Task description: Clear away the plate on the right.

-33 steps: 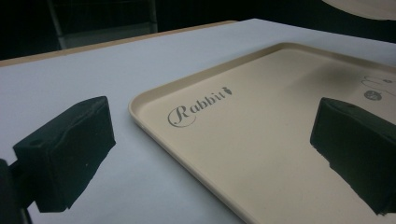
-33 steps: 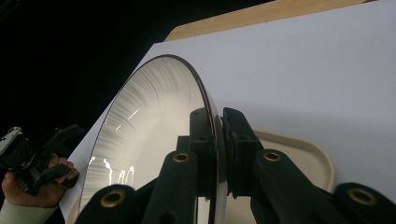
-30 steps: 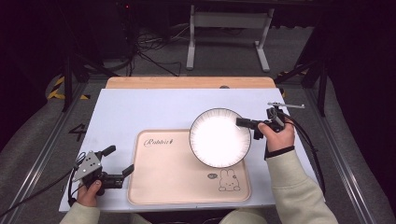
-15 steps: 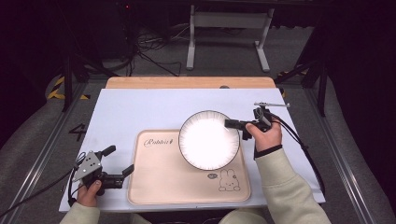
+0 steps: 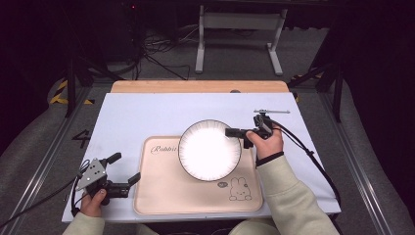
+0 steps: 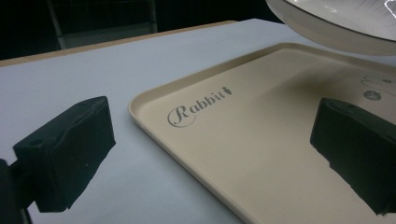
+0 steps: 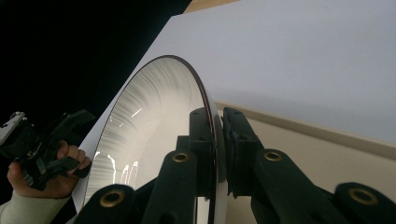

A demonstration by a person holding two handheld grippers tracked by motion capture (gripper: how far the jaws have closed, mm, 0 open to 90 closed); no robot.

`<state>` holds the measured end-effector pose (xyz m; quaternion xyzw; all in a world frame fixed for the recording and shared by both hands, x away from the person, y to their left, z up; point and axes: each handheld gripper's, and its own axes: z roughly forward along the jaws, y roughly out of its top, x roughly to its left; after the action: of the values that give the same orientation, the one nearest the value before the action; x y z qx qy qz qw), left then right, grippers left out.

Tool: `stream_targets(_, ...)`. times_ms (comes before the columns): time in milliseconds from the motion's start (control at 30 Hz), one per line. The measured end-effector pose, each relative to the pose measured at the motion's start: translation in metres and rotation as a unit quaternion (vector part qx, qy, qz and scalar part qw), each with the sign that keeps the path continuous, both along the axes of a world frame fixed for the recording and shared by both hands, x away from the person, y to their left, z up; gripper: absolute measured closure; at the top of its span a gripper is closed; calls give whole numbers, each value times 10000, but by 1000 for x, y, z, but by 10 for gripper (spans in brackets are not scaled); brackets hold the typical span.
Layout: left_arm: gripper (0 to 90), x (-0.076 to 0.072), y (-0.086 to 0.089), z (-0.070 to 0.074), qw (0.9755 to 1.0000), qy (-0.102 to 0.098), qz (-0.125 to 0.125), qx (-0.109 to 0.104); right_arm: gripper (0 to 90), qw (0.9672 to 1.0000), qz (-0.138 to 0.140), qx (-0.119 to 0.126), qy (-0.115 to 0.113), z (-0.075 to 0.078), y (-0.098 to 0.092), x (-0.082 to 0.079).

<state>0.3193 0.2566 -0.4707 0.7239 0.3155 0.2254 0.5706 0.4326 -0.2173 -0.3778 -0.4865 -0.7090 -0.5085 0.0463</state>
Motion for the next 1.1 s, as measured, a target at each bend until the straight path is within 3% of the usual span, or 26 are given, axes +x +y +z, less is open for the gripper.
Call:
stream_targets(600,3,0,0,0,10000,3,1,-7,832,9989,229,-77,413,-29,24,4)
stream_targets(1100,3,0,0,0,10000,-7,-10,4,829,9975,303,-194,613,-46,33,5)
